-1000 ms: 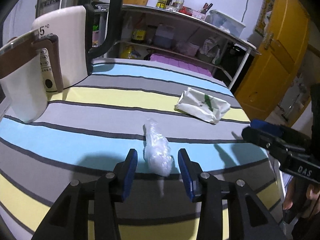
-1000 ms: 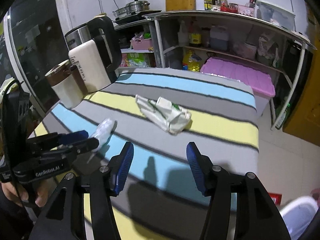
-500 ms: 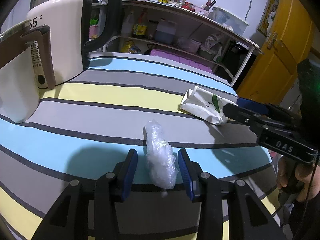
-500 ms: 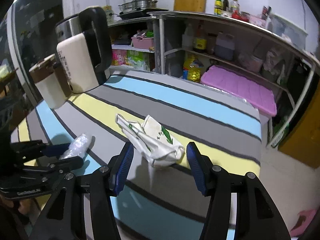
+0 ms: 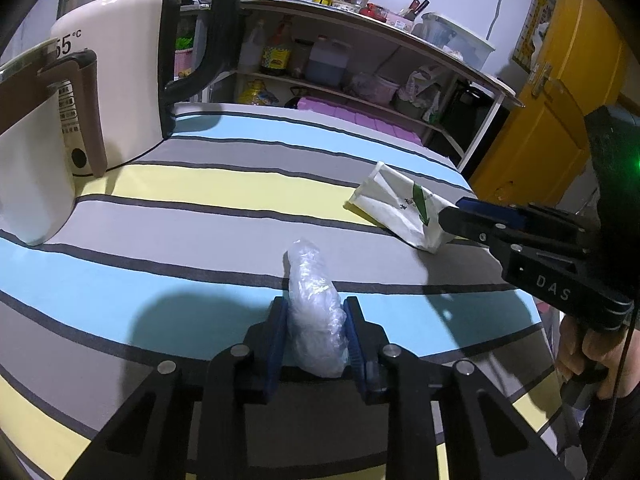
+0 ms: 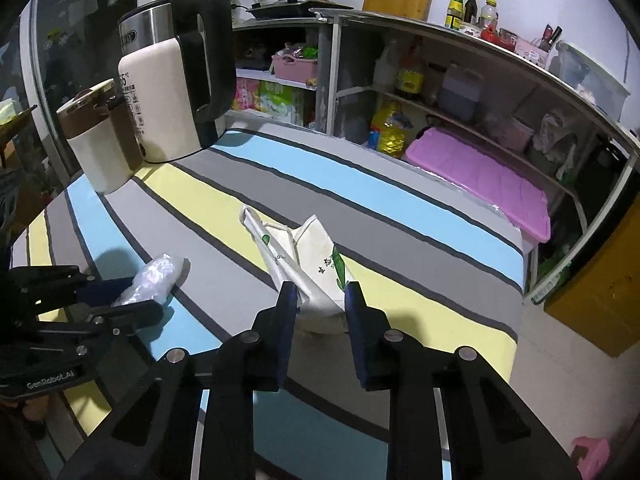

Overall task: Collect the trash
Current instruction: 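Grasp the crumpled clear bag with the left tool while the right tool grasps the white paper bag, then carry the clear bag and white paper bag over the white bin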

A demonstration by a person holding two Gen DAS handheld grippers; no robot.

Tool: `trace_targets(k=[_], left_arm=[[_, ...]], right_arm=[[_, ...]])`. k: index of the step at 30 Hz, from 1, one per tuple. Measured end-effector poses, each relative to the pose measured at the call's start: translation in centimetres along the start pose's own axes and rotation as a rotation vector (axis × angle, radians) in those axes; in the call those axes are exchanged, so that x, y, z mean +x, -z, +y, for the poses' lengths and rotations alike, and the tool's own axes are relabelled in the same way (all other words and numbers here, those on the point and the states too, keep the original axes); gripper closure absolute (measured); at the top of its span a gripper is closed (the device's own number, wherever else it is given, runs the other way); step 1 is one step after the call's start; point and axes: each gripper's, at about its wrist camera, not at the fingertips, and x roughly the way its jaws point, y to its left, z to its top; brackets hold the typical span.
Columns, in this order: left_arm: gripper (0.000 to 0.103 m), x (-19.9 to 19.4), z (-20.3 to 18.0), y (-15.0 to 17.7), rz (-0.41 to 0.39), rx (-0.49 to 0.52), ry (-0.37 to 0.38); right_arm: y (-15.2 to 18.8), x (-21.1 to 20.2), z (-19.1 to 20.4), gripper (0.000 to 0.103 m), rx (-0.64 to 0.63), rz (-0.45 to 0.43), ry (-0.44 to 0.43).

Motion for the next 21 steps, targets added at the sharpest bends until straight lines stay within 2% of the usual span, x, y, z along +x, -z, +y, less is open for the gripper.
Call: trace_targets(k=[9, 21], left_arm=[[0.075, -1.6, -0.8, 0.5, -0.025, 0.024, 0.017], [0.075, -6.2, -3.6, 3.0, -0.066, 0.07, 0.064]], right_arm=[[0.9, -1.9, 0.6, 0.078, 0.049, -0.018, -0.03], [3.9, -7.8, 1.5, 0.079, 0.14, -0.077, -0.037]])
